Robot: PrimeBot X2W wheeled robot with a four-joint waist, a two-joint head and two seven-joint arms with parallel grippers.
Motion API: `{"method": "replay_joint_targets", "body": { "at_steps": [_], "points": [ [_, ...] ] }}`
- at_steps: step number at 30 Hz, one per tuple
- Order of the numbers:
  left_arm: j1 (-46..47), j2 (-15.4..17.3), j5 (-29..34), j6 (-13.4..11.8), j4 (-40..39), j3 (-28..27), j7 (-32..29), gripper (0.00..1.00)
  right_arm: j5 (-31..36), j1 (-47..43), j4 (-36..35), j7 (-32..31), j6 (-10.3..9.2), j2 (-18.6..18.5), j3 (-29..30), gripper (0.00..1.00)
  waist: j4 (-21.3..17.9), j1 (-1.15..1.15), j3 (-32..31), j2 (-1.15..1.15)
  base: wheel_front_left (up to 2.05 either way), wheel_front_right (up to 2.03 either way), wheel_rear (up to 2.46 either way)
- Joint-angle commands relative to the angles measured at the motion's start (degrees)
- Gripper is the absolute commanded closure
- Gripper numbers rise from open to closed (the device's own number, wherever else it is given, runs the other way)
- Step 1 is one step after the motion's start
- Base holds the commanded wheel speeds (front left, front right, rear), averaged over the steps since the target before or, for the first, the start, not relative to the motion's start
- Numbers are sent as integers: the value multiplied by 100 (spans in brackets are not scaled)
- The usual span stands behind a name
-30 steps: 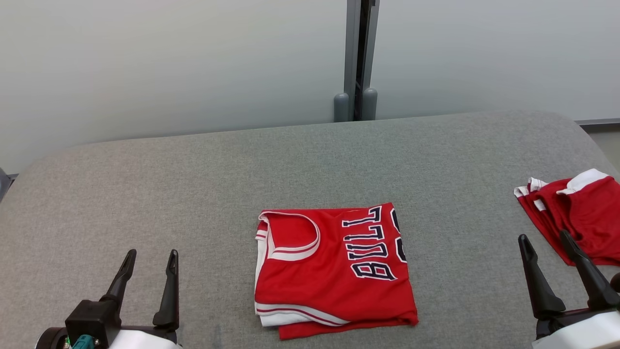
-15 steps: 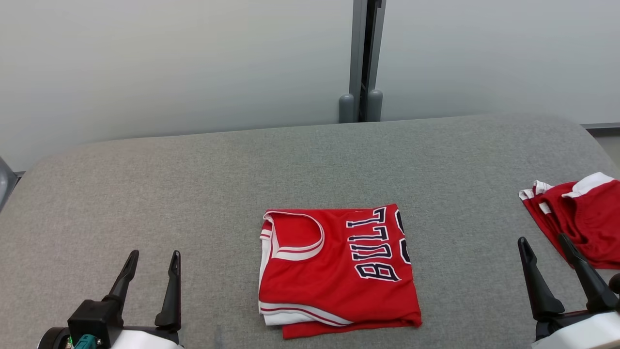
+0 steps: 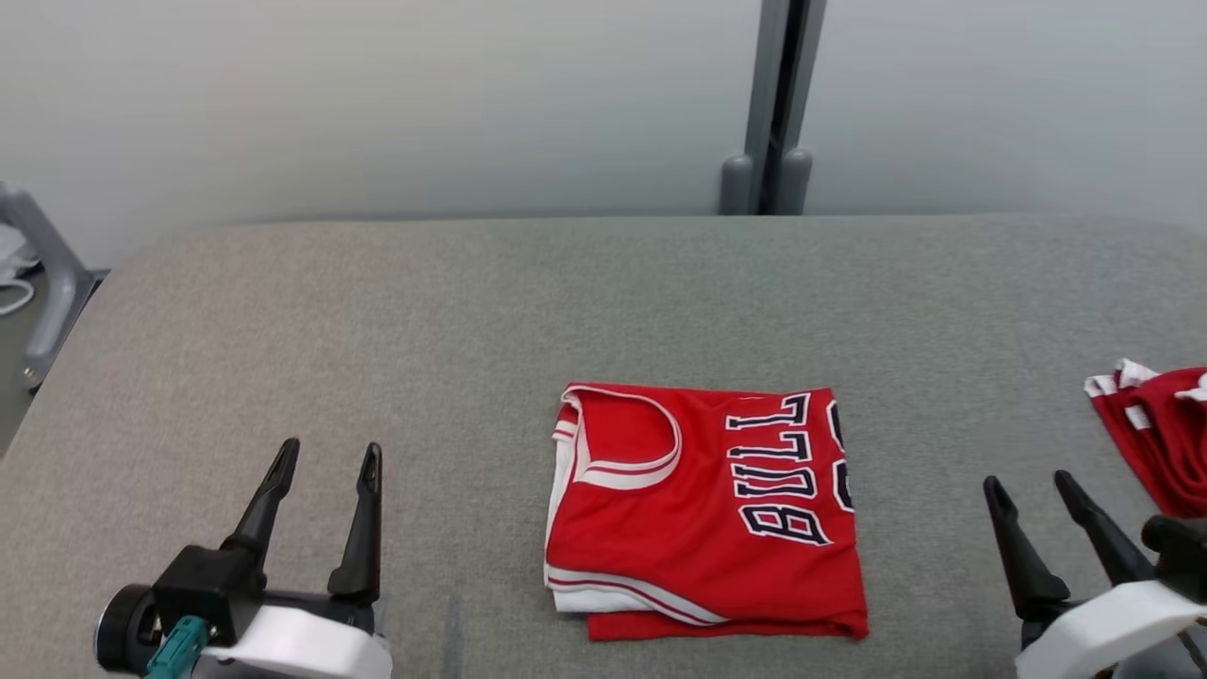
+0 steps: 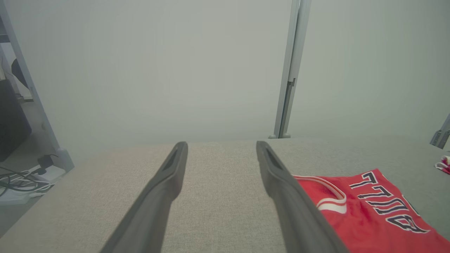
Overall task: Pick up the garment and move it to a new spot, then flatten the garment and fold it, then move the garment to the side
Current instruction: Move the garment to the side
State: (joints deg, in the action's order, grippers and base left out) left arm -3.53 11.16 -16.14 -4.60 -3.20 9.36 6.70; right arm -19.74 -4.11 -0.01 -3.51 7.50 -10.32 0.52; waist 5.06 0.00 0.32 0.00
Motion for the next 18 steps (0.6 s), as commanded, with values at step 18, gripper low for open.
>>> {"method": "replay_joint_targets", "body": {
  "at_steps": [18],
  "points": [
    [923, -229, -87, 217, 517, 231, 479, 0, -817, 1723, 2922, 178, -1, -212, -1442, 0, 830, 0, 1038, 0, 0, 0, 0]
  ]
}}
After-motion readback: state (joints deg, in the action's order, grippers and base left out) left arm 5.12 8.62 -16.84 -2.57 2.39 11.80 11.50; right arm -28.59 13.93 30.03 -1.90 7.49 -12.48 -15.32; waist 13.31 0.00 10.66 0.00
